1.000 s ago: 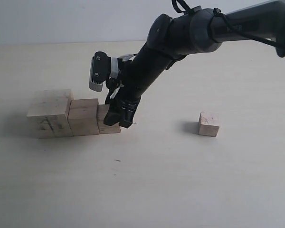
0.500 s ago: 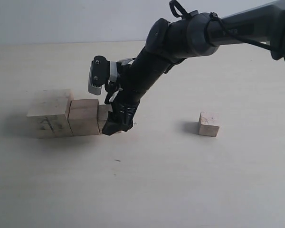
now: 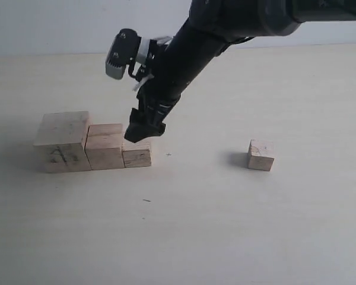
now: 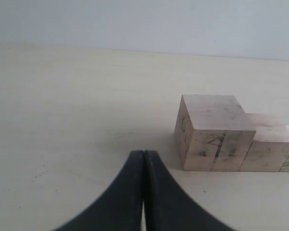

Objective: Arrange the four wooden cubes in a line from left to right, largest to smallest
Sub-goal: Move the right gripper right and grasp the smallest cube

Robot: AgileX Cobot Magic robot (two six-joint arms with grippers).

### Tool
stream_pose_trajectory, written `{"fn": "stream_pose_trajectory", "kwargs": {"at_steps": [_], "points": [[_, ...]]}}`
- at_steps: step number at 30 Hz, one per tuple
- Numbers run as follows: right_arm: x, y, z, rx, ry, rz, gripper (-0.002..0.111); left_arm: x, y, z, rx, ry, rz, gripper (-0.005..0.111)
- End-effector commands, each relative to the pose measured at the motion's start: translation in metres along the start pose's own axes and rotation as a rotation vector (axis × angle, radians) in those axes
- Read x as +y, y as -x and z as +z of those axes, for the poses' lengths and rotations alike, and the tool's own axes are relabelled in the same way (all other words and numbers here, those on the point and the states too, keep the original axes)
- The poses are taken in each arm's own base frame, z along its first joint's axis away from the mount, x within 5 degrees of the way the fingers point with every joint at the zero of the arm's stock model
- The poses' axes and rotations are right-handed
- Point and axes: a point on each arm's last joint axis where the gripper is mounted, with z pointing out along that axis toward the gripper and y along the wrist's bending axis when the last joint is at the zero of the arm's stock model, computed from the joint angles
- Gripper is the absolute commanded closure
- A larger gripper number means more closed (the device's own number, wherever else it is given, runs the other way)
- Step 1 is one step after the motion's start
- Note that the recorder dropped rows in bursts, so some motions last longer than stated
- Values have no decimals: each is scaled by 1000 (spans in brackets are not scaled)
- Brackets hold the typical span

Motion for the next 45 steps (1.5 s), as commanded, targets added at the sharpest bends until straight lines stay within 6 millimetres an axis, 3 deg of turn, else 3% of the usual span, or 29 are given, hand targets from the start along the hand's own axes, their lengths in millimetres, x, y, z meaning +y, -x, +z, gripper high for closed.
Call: {"fn": "stream_pose_trajectory", "kwargs": {"at_steps": [1, 4, 6, 10, 14, 16, 21, 28, 38, 42, 45], "points": [[8, -2, -32, 126, -17, 206, 48, 0, 1, -1, -10, -5, 1, 107], [9, -2, -45, 153, -60, 249, 92, 0, 1, -1, -10, -5, 1, 107], [6, -5, -52, 161, -103, 320, 108, 0, 1, -1, -10, -5, 1, 107], [-6, -44, -68, 131, -204, 512, 108, 0, 1, -1, -10, -5, 1, 107], [-3, -86, -81, 140, -251, 683, 108, 0, 1, -1, -10, -5, 1, 107], [1, -96, -88, 137, -266, 778, 108, 0, 1, -1, -10, -5, 1, 107], [14, -99, -103, 175, -325, 1103, 108, 0, 1, -1, -10, -5, 1, 107], [15, -119, -111, 354, -503, 1316, 94, 0, 1, -1, -10, -5, 1, 107], [4, -129, -81, 359, -491, 1358, 50, 0, 1, -1, -10, -5, 1, 107], [0, -136, -65, 380, -493, 1399, 40, 0, 1, -1, -10, -5, 1, 107], [-2, -141, -52, 397, -476, 1416, 38, 0, 1, -1, -10, -5, 1, 107]]}}
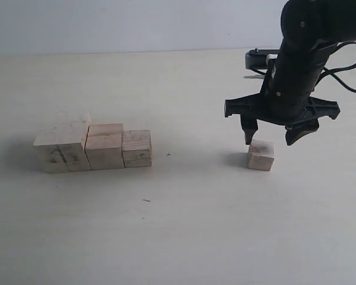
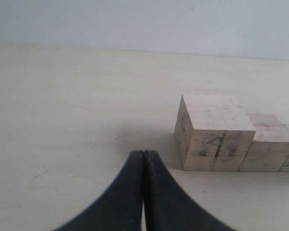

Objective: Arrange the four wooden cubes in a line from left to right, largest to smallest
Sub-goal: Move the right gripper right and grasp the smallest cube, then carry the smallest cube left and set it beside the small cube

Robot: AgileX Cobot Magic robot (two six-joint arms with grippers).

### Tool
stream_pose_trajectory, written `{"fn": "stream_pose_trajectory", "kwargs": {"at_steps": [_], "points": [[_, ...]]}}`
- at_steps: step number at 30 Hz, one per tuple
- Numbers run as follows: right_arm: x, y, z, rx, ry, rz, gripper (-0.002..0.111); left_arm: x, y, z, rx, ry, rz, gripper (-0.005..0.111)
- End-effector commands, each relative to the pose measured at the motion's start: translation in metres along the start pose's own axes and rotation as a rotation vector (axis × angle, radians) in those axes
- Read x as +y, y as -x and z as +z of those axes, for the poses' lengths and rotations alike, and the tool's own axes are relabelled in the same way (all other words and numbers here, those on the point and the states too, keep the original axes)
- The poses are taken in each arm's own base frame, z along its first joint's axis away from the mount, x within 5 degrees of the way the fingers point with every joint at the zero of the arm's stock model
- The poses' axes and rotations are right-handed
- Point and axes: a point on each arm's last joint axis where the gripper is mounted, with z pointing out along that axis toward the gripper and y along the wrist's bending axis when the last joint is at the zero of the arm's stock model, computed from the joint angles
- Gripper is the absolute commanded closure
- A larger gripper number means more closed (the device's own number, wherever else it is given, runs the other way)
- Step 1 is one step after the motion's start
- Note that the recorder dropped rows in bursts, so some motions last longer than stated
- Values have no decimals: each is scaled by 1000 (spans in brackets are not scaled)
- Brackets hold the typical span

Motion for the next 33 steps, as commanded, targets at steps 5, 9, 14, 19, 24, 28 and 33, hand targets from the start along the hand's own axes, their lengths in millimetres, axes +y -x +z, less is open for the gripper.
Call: {"fn": "stream_pose_trajectory", "kwargs": {"at_steps": [5, 9, 14, 19, 24, 28, 33], "points": [[5, 3, 29, 19, 4, 16, 38, 0, 1, -1, -10, -5, 1, 107], [6, 5, 34, 13, 8, 34, 38, 0, 1, -1, -10, -5, 1, 107], [6, 5, 45, 33, -1, 40, 38, 0, 1, -1, -10, -5, 1, 107], [6, 4, 49, 41, -5, 38, 58, 0, 1, -1, -10, -5, 1, 107], [7, 6, 46, 21, 7, -60, 94, 0, 1, -1, -10, -5, 1, 107], [9, 10, 43, -9, 21, -298, 108, 0, 1, -1, -10, -5, 1, 107], [19, 23, 30, -73, 73, -609, 108, 0, 1, -1, -10, -5, 1, 107]]}}
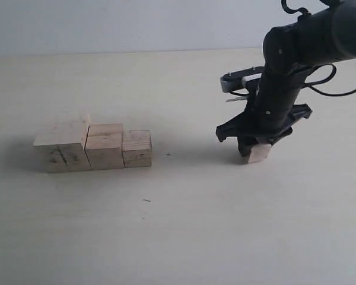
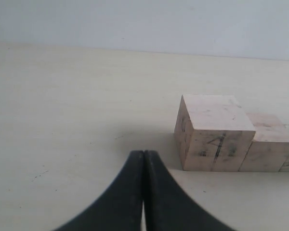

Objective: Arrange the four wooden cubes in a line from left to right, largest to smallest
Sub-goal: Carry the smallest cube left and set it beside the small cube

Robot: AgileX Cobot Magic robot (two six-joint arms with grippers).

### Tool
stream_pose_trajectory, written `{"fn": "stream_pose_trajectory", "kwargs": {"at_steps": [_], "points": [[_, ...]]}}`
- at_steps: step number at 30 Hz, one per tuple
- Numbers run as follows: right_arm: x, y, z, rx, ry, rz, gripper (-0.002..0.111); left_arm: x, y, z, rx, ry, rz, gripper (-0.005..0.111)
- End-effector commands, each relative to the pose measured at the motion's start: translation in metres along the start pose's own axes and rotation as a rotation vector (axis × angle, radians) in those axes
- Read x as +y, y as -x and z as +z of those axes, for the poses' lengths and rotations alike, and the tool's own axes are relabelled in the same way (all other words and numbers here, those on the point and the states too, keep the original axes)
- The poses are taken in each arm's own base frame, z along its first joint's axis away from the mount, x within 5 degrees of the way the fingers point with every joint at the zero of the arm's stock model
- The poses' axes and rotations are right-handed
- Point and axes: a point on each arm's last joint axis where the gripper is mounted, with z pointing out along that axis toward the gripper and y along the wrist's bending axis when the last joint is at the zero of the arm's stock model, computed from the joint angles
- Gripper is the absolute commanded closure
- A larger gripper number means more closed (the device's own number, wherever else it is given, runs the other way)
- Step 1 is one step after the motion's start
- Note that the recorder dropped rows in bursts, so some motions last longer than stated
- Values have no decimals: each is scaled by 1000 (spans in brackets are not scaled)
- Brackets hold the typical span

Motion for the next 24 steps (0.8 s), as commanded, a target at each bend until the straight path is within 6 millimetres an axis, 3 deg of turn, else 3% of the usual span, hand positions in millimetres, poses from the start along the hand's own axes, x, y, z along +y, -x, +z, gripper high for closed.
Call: {"fn": "stream_pose_trajectory", "kwargs": {"at_steps": [1, 10, 17, 24], "points": [[6, 18, -19, -98, 40, -302, 108, 0, 1, -1, -10, -5, 1, 107], [22, 33, -33, -192, 148, -995, 108, 0, 1, -1, -10, -5, 1, 107], [35, 36, -19, -176, 256, -1105, 108, 0, 1, -1, -10, -5, 1, 107], [74, 40, -9, -150, 213, -1286, 108, 0, 1, -1, -10, -5, 1, 107]]}}
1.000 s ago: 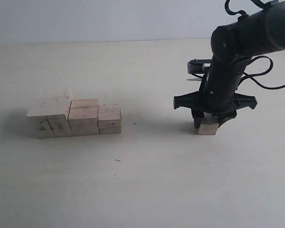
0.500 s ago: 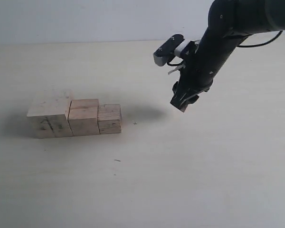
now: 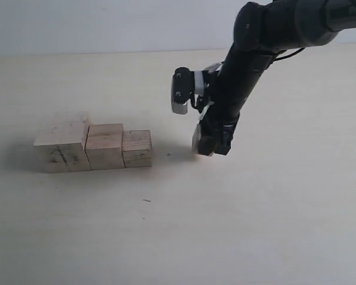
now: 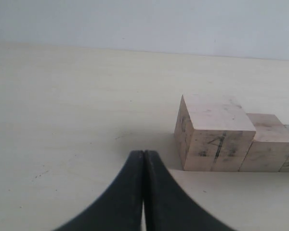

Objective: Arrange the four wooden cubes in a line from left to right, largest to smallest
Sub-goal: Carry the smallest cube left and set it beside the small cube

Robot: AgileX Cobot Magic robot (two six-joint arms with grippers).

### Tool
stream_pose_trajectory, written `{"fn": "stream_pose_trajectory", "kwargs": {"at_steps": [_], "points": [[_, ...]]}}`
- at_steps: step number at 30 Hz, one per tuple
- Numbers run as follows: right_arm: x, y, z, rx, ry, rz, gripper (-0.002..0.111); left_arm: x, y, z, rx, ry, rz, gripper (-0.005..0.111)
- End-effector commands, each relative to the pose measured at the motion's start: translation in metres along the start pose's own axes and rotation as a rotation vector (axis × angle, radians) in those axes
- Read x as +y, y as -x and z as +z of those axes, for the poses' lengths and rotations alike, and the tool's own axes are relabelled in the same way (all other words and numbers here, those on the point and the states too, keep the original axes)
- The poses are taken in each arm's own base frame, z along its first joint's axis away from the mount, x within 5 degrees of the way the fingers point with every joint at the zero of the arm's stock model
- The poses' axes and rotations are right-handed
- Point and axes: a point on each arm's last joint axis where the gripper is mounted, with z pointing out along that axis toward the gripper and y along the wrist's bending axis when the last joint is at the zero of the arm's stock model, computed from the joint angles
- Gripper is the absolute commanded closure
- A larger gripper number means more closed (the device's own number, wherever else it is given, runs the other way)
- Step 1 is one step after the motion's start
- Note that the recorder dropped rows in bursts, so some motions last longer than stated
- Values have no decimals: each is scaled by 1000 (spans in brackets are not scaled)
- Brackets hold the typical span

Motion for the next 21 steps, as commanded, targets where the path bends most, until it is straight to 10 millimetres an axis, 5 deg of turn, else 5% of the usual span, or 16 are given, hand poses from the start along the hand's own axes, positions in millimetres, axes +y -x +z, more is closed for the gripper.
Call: {"fn": "stream_pose_trajectory", "kwargs": {"at_steps": [1, 11, 21], "points": [[3, 26, 6, 35, -27, -106, 108, 0, 1, -1, -10, -5, 1, 107], [4, 54, 26, 86, 12, -102, 108, 0, 1, -1, -10, -5, 1, 107], [1, 55, 34, 93, 26, -99, 108, 0, 1, -1, -10, -5, 1, 107]]}}
